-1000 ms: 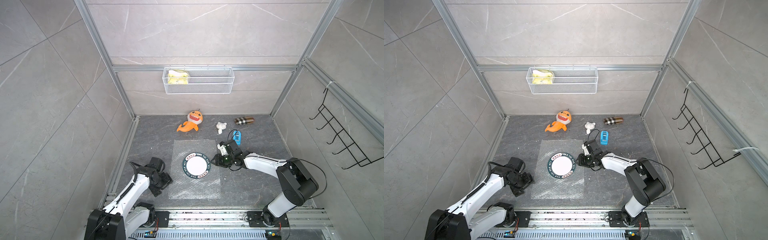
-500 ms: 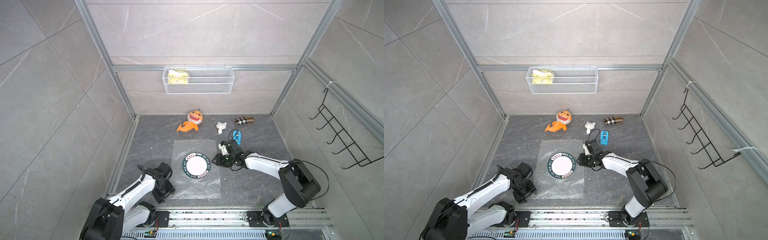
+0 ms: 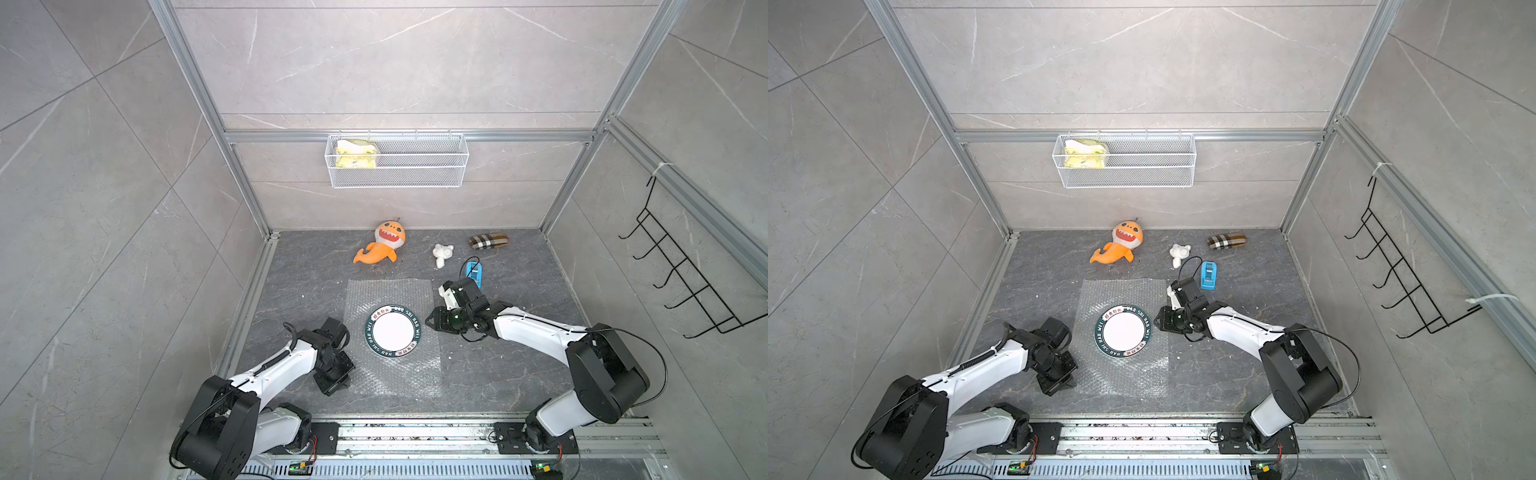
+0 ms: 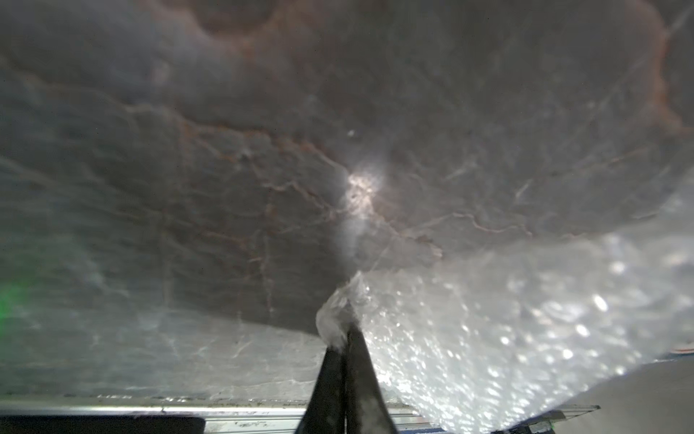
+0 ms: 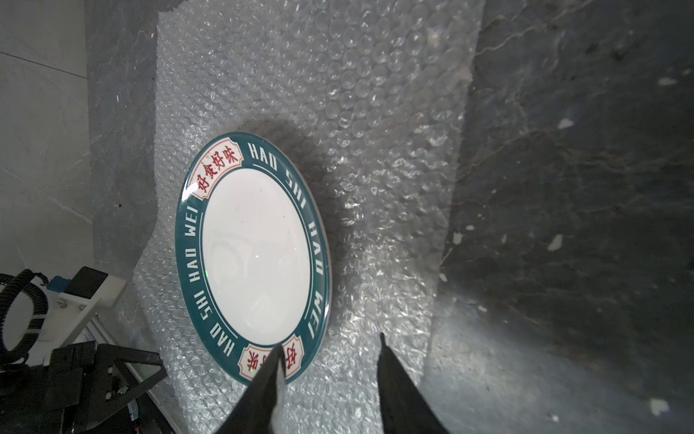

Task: Wrap dinner plates in bubble wrap
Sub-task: Wrap the plate in the bubble wrap.

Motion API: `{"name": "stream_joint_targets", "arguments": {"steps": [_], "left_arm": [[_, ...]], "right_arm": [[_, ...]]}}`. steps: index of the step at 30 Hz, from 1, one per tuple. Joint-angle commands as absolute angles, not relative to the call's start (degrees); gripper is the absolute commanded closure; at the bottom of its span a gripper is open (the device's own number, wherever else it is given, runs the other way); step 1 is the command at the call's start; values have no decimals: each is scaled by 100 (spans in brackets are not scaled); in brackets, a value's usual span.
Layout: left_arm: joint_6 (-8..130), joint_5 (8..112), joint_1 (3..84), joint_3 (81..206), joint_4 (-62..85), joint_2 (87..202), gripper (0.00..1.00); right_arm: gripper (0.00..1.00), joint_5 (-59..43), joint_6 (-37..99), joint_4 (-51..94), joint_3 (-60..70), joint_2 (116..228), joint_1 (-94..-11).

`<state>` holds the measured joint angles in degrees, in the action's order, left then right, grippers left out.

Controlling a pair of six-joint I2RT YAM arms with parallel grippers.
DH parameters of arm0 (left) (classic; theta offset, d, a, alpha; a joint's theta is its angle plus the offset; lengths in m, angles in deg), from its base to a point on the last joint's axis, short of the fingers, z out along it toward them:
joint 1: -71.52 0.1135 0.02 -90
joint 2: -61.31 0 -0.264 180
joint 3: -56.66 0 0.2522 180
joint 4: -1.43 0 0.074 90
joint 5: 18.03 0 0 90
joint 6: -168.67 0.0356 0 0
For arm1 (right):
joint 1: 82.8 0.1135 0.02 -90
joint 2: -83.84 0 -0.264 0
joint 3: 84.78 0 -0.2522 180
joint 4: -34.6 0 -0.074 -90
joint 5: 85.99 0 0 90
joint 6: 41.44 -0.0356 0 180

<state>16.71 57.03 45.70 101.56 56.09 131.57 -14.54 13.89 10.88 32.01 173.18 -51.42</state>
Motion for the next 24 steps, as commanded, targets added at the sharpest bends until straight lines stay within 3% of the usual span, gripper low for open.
{"name": "stream_joint_targets", "arguments": {"steps": [1, 8, 17, 24], "left_arm": [[1774, 5748, 4545, 10612, 5551, 13167, 100], [2088, 5776, 4548, 12045, 5692, 13609, 100], [2417, 5407, 4550, 13815, 5107, 15507, 100], [2444, 5250, 4524, 14337, 4629, 16518, 100]], "right_arm": [[58, -1316, 1564, 809, 3111, 17083, -5139], [58, -1149, 1752, 505, 3073, 16877, -5143], [58, -969, 2091, -162, 3021, 16549, -5142], [58, -1061, 2103, -409, 3331, 16043, -5065]]}}
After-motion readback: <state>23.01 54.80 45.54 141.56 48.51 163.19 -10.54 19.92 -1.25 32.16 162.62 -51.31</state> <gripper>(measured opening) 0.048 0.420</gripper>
